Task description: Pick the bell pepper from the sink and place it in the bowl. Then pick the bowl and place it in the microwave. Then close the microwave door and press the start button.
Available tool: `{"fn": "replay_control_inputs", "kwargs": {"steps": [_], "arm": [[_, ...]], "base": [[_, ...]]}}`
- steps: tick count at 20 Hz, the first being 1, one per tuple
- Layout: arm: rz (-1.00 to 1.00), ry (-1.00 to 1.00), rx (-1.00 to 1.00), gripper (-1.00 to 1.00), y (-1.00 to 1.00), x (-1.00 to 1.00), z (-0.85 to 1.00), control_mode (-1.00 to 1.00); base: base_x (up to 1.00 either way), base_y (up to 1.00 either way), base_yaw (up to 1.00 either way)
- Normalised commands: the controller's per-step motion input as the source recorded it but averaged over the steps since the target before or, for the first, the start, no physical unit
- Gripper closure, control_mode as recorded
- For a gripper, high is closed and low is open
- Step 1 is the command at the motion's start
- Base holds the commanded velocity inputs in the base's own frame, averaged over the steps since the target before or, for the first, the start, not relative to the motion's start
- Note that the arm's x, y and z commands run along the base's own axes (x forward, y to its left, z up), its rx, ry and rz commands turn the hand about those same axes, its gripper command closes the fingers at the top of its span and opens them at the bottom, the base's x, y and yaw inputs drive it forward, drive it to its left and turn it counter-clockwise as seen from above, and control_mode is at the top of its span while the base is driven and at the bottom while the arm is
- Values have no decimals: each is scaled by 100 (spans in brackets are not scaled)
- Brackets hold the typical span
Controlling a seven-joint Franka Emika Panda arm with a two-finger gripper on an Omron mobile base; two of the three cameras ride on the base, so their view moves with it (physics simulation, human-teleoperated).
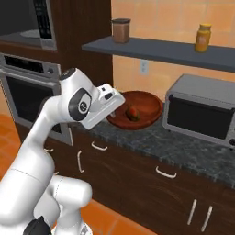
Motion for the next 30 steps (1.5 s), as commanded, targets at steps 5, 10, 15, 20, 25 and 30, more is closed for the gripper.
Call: {"fn": "replay_control_inputs", "kwargs": {"steps": [5, 10, 15, 20, 25, 30], "arm": [[0, 0, 0, 100, 0, 0, 0, 100], [0, 0, 0, 100, 0, 0, 0, 100], [0, 0, 0, 100, 0, 0, 0, 100], [0, 0, 0, 100, 0, 0, 0, 100], [0, 0, 0, 100, 0, 0, 0, 100], [0, 0, 0, 100, 0, 0, 0, 100]], "base": [[34, 100, -12], [30, 100, -12], [13, 100, -12], [0, 100, -15], [3, 99, -20], [42, 13, -7]]}}
